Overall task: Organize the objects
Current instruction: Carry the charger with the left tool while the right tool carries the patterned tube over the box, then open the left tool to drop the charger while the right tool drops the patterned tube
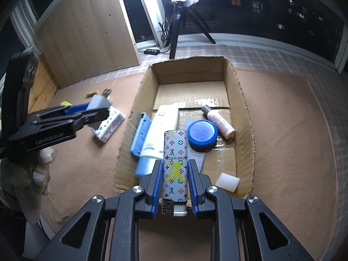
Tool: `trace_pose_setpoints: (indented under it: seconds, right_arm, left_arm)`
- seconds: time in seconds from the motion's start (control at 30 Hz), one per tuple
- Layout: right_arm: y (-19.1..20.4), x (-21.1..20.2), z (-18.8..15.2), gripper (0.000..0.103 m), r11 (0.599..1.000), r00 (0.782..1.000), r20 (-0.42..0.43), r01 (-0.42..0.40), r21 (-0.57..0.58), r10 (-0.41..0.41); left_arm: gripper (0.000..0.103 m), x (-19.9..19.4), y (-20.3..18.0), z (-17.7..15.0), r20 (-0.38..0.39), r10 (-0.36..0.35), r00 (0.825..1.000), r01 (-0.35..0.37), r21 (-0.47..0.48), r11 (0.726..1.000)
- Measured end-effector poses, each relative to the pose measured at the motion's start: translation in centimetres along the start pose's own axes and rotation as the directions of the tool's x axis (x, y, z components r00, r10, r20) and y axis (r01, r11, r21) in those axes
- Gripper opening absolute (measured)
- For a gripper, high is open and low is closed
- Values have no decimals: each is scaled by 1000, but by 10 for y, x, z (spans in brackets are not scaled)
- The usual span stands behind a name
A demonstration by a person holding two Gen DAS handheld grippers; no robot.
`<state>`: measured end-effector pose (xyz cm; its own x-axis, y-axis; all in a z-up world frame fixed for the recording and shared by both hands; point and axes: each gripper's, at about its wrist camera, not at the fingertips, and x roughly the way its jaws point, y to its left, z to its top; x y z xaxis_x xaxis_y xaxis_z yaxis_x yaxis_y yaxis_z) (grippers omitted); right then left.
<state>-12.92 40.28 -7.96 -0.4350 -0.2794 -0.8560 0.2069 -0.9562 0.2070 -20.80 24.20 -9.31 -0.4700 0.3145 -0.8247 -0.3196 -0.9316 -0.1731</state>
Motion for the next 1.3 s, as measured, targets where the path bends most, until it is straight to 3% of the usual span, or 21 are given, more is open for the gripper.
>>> trace_pose_setpoints:
  seconds: [0.43,0.7,0.9,1.03,1.3]
  right_arm:
    - [-11,23,4,20,1000,999,-41,-5,-19,5]
    - [-16,30,3,20,1000,999,-53,-10,-13,10]
    - [-15,31,5,22,1000,999,-43,-10,-1,10]
    - [-14,29,6,36,1000,999,-35,-1,6,1]
    - [-16,23,6,37,999,1000,-22,-4,38,5]
  left_arm:
    - [38,73,-53,47,-42,-7,999,10,69,998]
    - [38,102,-63,60,-77,-7,997,12,63,998]
    - [38,112,-65,64,-86,-7,996,12,55,998]
    - [50,112,-61,65,-89,-18,996,21,25,999]
    - [50,84,-53,63,-46,-6,999,8,45,999]
